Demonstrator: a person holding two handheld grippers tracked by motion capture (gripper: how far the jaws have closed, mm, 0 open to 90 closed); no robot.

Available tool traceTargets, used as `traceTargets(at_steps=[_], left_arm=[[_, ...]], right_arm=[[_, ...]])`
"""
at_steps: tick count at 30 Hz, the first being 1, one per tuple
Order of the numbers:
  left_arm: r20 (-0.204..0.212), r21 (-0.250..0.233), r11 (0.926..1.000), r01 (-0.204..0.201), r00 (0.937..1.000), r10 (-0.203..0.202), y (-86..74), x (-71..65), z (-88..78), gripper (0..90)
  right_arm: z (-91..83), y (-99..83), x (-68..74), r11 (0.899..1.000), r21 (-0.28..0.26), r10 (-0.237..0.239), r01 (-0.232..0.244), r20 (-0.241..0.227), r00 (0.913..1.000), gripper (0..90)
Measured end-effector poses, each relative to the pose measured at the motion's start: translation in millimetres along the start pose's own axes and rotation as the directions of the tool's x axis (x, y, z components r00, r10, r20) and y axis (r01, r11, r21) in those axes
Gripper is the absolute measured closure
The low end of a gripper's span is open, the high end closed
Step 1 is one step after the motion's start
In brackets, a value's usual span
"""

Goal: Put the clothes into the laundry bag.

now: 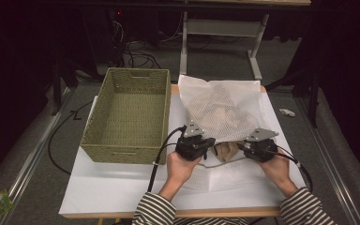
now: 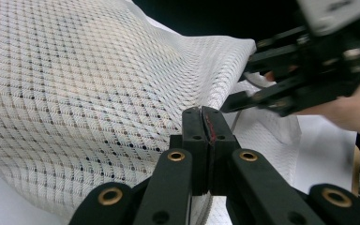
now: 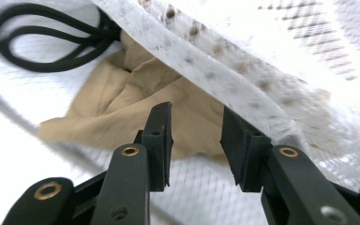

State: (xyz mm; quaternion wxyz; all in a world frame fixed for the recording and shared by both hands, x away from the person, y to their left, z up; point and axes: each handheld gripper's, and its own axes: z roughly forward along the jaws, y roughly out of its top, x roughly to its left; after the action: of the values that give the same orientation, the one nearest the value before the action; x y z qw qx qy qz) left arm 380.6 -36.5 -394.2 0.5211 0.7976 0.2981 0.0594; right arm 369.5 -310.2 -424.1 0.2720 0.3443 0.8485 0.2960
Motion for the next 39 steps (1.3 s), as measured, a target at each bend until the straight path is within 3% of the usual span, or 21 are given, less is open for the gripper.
traceTargets(at_steps=[7,12,18,24,27,31,34,37,39], left_arm=[[-0.009,0.006,1.0000,0.003,1.0000,-0.003,-3.2,1.8,-1.5,89.2],[-0.016,0.015,0.9999,-0.006,0.9998,0.006,-5.8,0.6,-1.0,89.1],[-0.012,0.012,0.9999,0.000,0.9999,0.000,-7.8,-0.3,-1.3,89.0],[-0.010,0.021,0.9998,0.003,0.9999,-0.003,-10.4,0.1,-3.2,89.0],[-0.009,0.024,0.9997,0.007,0.9999,-0.006,-12.0,0.4,-2.7,89.0],[-0.005,0.022,0.9997,0.012,0.9999,-0.012,-13.4,0.2,-1.0,89.0],[-0.001,0.015,0.9998,0.011,0.9999,-0.011,-12.6,-1.0,-1.2,89.0],[0.002,0.015,0.9999,0.008,1.0000,-0.008,-11.0,-2.5,-1.4,89.2],[0.005,0.019,0.9998,0.002,1.0000,-0.003,-10.3,-3.8,-0.7,89.2]], right_arm=[[-25.6,-16.3,-8.6,0.998,-0.050,0.028,-0.025,0.053,0.9982,59.3],[-36.4,-28.9,-14.3,0.997,-0.052,0.058,-0.053,0.089,0.9943,56.0],[-16.4,-38.7,-17.0,0.998,0.036,0.048,-0.052,0.104,0.9934,51.8],[11.1,-46.1,-21.6,0.990,0.115,0.078,-0.080,0.022,0.9967,53.2],[14.2,-49.4,-22.6,0.987,0.141,0.083,-0.080,-0.011,0.9965,62.3],[13.5,-52.4,-26.2,0.984,0.156,0.095,-0.082,-0.082,0.9921,86.2],[10.6,-51.1,-21.7,0.985,0.164,0.062,-0.050,-0.067,0.9958,86.9],[-3.2,-50.0,-13.4,0.994,0.086,0.073,-0.066,-0.076,0.9944,73.4],[-15.2,-46.7,-4.8,0.998,0.014,0.069,-0.068,-0.133,0.9887,72.9]])
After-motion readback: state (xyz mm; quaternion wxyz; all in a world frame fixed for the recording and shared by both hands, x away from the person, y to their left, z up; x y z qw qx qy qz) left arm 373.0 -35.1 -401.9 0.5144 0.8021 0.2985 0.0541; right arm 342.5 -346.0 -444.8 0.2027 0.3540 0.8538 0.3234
